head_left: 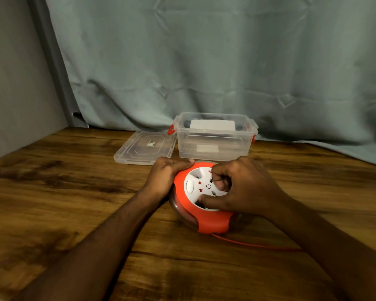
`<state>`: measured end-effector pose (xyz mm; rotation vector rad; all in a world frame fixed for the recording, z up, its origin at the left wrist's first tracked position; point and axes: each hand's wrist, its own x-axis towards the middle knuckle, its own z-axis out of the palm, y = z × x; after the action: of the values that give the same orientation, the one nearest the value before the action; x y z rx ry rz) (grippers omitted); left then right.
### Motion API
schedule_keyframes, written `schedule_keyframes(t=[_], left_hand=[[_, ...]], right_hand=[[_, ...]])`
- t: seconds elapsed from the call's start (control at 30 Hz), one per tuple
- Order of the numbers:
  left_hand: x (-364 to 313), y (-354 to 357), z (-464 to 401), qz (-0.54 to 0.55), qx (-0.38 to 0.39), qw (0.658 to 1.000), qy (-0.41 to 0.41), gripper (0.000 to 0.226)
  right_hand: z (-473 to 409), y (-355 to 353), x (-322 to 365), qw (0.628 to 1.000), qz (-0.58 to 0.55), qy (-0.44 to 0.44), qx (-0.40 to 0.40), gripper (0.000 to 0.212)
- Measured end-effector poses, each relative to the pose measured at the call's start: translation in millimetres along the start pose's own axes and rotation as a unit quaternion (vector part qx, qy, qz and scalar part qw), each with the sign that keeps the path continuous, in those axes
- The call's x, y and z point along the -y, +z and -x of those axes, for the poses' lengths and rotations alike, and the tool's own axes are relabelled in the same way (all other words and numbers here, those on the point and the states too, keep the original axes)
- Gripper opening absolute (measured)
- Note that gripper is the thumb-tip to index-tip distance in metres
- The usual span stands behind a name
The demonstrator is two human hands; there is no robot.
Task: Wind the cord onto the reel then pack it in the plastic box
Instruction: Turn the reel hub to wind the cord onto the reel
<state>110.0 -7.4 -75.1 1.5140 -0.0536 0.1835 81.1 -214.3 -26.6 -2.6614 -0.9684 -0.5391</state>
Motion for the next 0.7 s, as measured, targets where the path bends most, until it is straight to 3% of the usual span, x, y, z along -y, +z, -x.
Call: schedule_keyframes(t=[0.27,0.37,0.47,0.7], left_hand=[[-3,0,3,-0.008,0.011,1.0,0.001,0.029],[-3,-1,3,-0.014,0.009,1.0,-0.002,0.028],[-2,-1,2,-0.007,0.004,1.0,0.007,0.035],[-6,3,5,0.012,-0.001,1.0,0.012,0.031]], right_hand=[[-2,23,11,0.997,0.017,0.026,-0.067,0.061],[-2,20,7,0.998,0.011,0.01,-0.062,0.047],[-1,5,-3,0.997,-0.063,-0.03,-0.021,0.02],[-1,-9,-25,0.989,-0.101,-0.064,0.088,0.063]])
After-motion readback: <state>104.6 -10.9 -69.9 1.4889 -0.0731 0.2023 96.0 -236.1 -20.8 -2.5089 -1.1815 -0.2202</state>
